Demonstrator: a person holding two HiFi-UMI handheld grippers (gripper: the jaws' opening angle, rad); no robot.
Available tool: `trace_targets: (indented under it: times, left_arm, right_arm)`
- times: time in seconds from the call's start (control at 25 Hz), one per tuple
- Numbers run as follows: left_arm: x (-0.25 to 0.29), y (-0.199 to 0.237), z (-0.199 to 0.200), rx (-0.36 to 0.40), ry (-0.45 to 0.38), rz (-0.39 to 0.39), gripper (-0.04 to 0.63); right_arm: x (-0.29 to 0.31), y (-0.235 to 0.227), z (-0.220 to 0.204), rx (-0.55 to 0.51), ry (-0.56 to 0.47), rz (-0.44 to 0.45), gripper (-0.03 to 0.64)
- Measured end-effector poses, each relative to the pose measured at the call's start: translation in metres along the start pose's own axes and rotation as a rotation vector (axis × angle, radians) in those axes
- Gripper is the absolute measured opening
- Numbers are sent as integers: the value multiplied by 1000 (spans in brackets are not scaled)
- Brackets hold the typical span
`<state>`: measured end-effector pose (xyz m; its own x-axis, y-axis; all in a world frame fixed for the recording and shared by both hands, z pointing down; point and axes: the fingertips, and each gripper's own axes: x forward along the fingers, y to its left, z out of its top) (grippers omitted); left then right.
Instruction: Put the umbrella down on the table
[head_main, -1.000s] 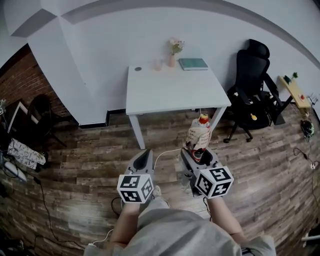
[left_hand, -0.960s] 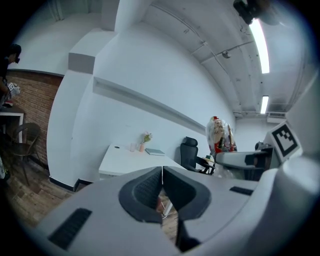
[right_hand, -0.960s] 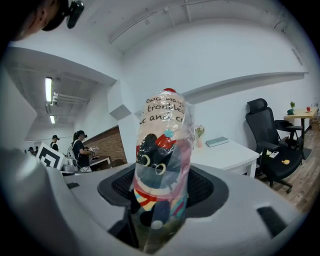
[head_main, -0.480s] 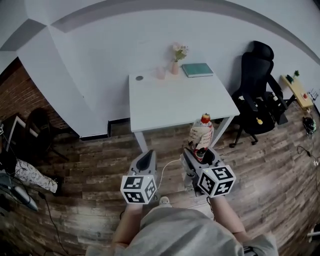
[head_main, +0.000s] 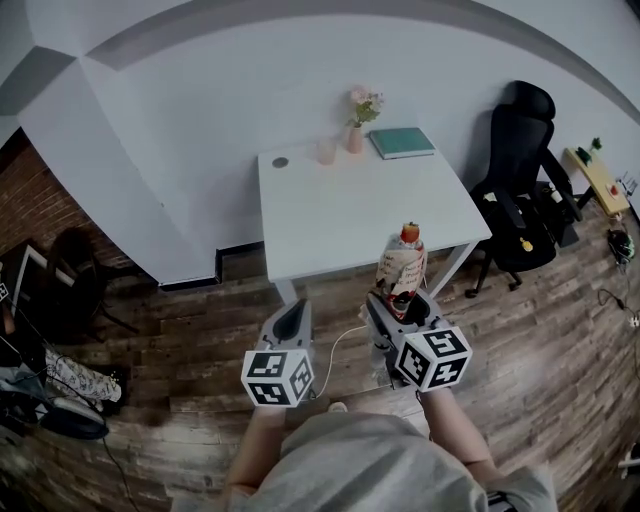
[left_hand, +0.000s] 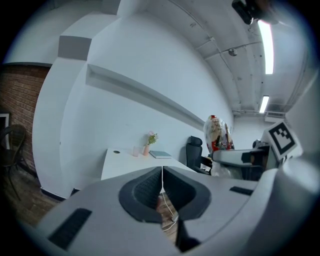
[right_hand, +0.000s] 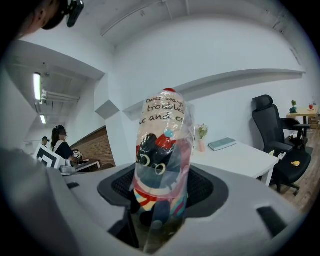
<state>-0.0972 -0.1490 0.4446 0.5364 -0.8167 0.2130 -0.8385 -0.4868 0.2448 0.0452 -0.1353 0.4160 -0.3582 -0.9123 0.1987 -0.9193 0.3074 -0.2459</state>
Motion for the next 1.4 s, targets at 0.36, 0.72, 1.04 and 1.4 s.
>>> trace_targets:
  times: [0.36,0.72,1.04,1.4]
  left_arm:
    - [29,22,8,-14,13,-18,8]
    - [62,45,9,-31,13,12,8]
    - [119,75,26,-43,2,61,8]
    - [187,103,51,-54,12,100,8]
  right_arm:
    - [36,-12,6,-11,14,-31,272]
    - [78,-35,8,-18,27,-28,272]
    - [141,-67,26,-42,38,-2,272]
    - [220,-108,39,-51,96,19,272]
